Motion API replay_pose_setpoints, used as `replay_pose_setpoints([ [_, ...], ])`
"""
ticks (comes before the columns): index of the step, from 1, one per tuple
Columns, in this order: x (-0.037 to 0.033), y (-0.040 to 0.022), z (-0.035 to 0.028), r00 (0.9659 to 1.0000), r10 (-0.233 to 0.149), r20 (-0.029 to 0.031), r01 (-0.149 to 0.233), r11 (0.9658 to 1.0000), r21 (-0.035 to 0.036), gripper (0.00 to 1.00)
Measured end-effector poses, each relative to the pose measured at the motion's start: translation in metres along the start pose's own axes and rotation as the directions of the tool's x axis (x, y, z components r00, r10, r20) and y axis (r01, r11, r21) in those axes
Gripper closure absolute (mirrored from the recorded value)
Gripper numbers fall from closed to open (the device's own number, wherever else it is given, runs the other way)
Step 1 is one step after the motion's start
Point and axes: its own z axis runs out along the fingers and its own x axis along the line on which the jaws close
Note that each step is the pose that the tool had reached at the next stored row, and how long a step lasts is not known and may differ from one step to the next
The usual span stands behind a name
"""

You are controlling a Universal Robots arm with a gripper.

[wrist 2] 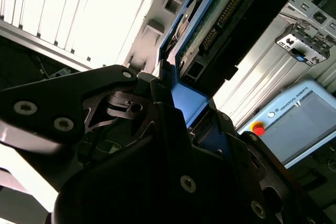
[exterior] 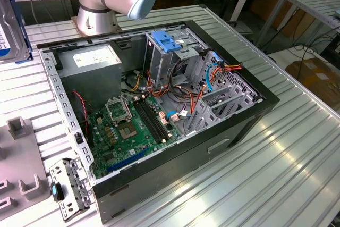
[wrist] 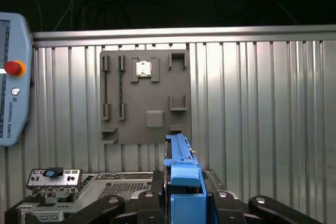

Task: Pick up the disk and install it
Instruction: 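Pick up the disk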

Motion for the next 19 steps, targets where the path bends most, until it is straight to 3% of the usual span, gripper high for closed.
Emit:
replay_pose_setpoints([
  [13, -0.0006, -0.0277, 0.0000, 1.0000, 0.000, 0.0000, 0.000, 1.0000, -0.0006, 0.63],
  [19, -0.0010, -0.0487, 0.0001, 1.0000, 0.000, 0.0000, 0.000, 1.0000, -0.0010, 0.63],
])
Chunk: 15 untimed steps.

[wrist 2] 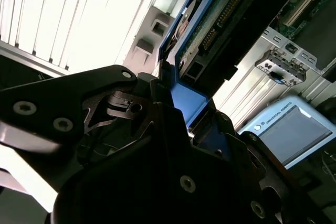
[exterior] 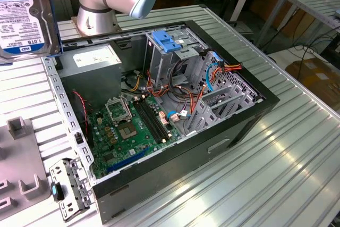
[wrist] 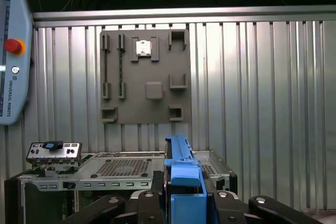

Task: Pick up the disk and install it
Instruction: 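Pick up the disk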

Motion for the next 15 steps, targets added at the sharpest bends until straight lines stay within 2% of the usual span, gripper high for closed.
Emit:
replay_pose_setpoints([
  [2, -0.0001, -0.0046, 0.0000, 1.0000, 0.000, -0.0001, 0.000, 1.0000, -0.0002, 0.63],
  [4, -0.0003, -0.0129, 0.0000, 1.0000, 0.000, -0.0001, 0.000, 1.0000, -0.0004, 0.63],
  [12, -0.0004, -0.0313, 0.0000, 1.0000, 0.000, 0.0000, 0.000, 1.0000, -0.0009, 0.63],
  [15, -0.0004, -0.0400, 0.0000, 1.0000, 0.000, -0.0001, 0.000, 1.0000, -0.0012, 0.63],
])
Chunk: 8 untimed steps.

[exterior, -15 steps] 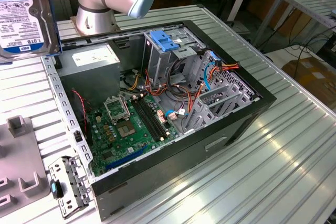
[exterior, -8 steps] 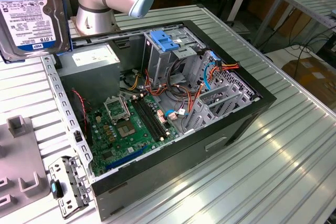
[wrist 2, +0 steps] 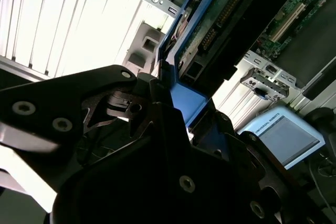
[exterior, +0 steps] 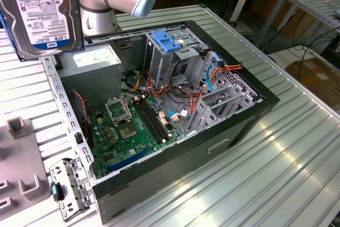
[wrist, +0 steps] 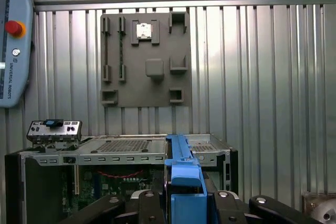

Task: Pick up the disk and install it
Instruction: 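Pick up the disk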

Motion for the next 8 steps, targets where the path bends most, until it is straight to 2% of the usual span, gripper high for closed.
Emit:
replay_pose_setpoints([
  [8, -0.0004, -0.0201, 0.0000, 1.0000, 0.000, 0.0000, 0.000, 1.0000, -0.0005, 0.63],
])
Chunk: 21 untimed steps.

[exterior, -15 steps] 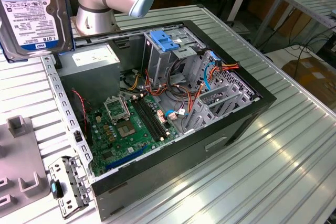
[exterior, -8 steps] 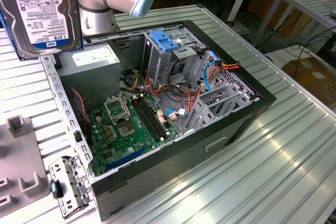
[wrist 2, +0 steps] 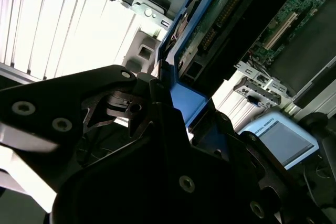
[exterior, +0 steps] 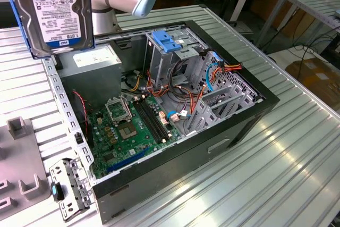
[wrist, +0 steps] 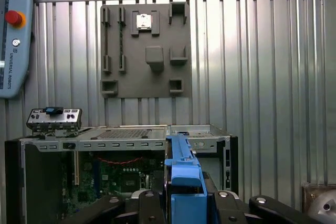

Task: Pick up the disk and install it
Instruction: 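Pick up the disk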

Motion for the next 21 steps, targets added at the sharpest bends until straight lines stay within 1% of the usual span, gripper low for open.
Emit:
replay_pose_setpoints([
  [1, -0.0001, -0.0031, 0.0000, 1.0000, 0.000, -0.0001, 0.000, 1.0000, -0.0002, 0.63],
  [3, -0.0002, -0.0113, 0.0000, 1.0000, 0.000, 0.0000, 0.000, 1.0000, -0.0005, 0.63],
  [13, -0.0005, -0.0361, -0.0001, 1.0000, 0.000, -0.0001, 0.000, 1.0000, -0.0015, 0.63],
  [15, -0.0005, -0.0431, -0.0001, 1.0000, 0.000, -0.0001, 0.000, 1.0000, -0.0017, 0.63],
  [19, -0.0005, -0.0516, -0.0001, 1.0000, 0.000, -0.0001, 0.000, 1.0000, -0.0020, 0.63],
  [20, -0.0005, -0.0546, -0.0001, 1.0000, 0.000, -0.0001, 0.000, 1.0000, -0.0021, 0.63],
  [21, -0.0006, -0.0590, -0.0001, 1.0000, 0.000, -0.0001, 0.000, 1.0000, -0.0022, 0.63],
])
